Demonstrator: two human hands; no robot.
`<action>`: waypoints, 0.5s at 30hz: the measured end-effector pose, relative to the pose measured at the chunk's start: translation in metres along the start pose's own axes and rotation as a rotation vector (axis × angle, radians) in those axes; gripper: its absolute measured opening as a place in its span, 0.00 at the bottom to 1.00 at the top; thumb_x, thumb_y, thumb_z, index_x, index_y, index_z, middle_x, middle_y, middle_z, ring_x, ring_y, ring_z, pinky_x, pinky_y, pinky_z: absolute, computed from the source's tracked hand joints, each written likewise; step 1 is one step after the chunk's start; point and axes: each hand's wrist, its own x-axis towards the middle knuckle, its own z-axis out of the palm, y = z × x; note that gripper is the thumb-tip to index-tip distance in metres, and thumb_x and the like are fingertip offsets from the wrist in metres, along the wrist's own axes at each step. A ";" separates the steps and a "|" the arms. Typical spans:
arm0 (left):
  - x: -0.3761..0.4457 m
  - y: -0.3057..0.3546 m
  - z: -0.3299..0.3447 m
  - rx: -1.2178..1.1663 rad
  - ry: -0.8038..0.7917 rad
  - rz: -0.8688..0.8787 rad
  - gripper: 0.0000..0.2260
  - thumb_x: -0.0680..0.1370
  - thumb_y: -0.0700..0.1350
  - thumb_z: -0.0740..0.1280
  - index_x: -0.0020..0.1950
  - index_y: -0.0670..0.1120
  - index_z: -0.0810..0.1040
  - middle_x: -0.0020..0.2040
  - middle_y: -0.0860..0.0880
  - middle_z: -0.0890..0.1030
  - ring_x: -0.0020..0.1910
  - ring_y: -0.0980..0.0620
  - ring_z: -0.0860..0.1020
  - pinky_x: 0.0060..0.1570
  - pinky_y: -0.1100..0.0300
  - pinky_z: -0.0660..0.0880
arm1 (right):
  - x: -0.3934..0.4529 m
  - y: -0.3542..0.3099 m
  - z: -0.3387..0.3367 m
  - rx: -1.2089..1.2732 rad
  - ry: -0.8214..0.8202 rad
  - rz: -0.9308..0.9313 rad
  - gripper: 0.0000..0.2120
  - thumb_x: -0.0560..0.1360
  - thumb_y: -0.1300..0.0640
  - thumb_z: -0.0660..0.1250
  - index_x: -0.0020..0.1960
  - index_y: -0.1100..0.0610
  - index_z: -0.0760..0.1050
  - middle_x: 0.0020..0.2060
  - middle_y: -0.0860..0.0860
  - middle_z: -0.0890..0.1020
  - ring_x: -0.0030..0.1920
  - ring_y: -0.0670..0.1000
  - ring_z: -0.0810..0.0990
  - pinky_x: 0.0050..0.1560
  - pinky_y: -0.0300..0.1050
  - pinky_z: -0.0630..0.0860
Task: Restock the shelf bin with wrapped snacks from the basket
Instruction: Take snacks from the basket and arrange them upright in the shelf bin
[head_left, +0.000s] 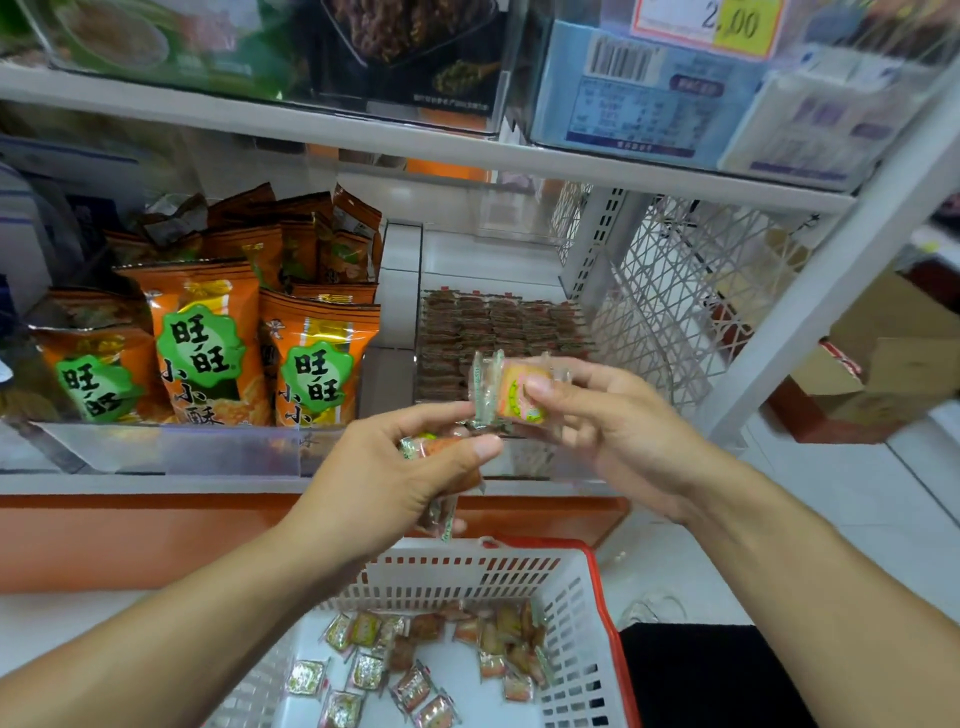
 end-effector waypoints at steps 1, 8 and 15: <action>0.001 -0.001 0.001 0.008 0.016 -0.005 0.23 0.61 0.59 0.81 0.56 0.59 0.86 0.50 0.48 0.88 0.48 0.50 0.87 0.41 0.43 0.85 | 0.003 -0.009 -0.008 -0.253 0.129 -0.068 0.20 0.71 0.55 0.76 0.60 0.58 0.79 0.53 0.54 0.86 0.52 0.50 0.84 0.57 0.38 0.80; 0.004 0.003 0.005 0.026 0.061 -0.023 0.20 0.65 0.57 0.80 0.55 0.56 0.86 0.43 0.50 0.88 0.46 0.52 0.87 0.41 0.51 0.85 | 0.051 -0.037 -0.045 -2.042 0.154 0.002 0.13 0.75 0.45 0.67 0.54 0.52 0.73 0.46 0.50 0.75 0.46 0.54 0.74 0.46 0.47 0.73; 0.002 0.007 0.006 -0.004 0.055 -0.049 0.17 0.66 0.56 0.80 0.53 0.55 0.87 0.43 0.50 0.88 0.45 0.49 0.87 0.38 0.48 0.85 | 0.082 0.001 -0.058 -2.203 -0.017 0.126 0.08 0.76 0.52 0.66 0.53 0.53 0.77 0.47 0.52 0.80 0.53 0.56 0.77 0.54 0.48 0.69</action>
